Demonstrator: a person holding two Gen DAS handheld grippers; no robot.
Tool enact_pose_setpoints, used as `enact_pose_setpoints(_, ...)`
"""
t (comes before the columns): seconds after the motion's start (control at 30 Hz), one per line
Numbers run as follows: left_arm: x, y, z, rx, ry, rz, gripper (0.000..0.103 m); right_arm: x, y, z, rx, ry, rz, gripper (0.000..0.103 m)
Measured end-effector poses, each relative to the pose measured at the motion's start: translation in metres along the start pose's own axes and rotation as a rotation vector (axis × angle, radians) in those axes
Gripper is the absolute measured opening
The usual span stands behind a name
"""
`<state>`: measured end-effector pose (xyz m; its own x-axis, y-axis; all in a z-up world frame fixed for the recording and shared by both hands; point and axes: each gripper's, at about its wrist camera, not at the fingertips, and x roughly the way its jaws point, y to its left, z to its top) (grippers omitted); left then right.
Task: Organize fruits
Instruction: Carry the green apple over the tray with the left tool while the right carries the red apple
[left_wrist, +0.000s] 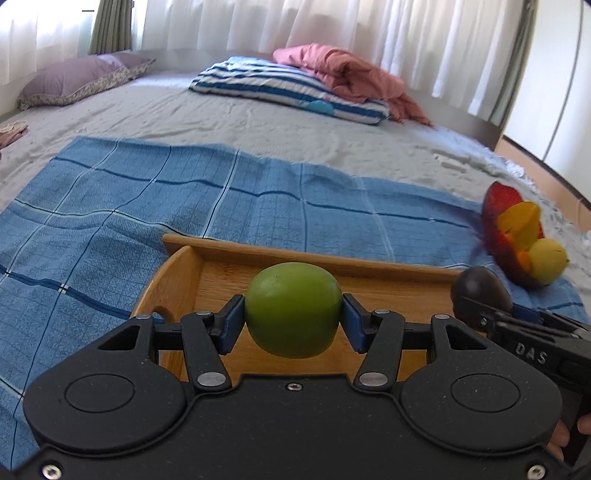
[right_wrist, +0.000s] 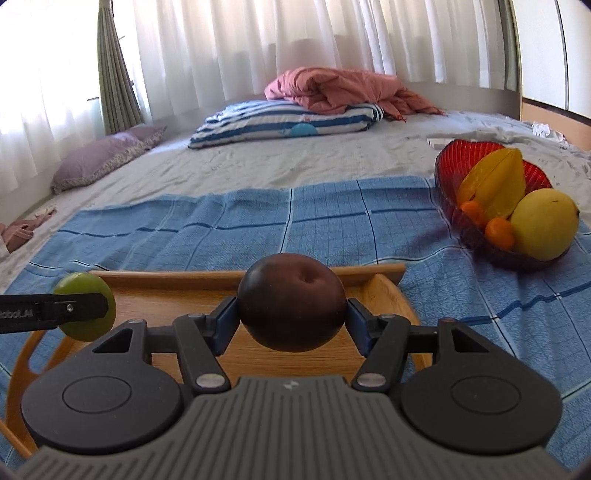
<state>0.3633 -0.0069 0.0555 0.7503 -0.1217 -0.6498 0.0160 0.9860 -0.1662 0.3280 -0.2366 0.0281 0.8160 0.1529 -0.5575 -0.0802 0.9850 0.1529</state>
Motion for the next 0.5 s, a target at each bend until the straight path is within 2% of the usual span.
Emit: enact_pose_setpoints(0.5,0.026,-0.001,-0.006,-0.008,0.038,0.066,0.053,0.021,0.003,-0.012,-0.032,0.077,-0.013,0.065)
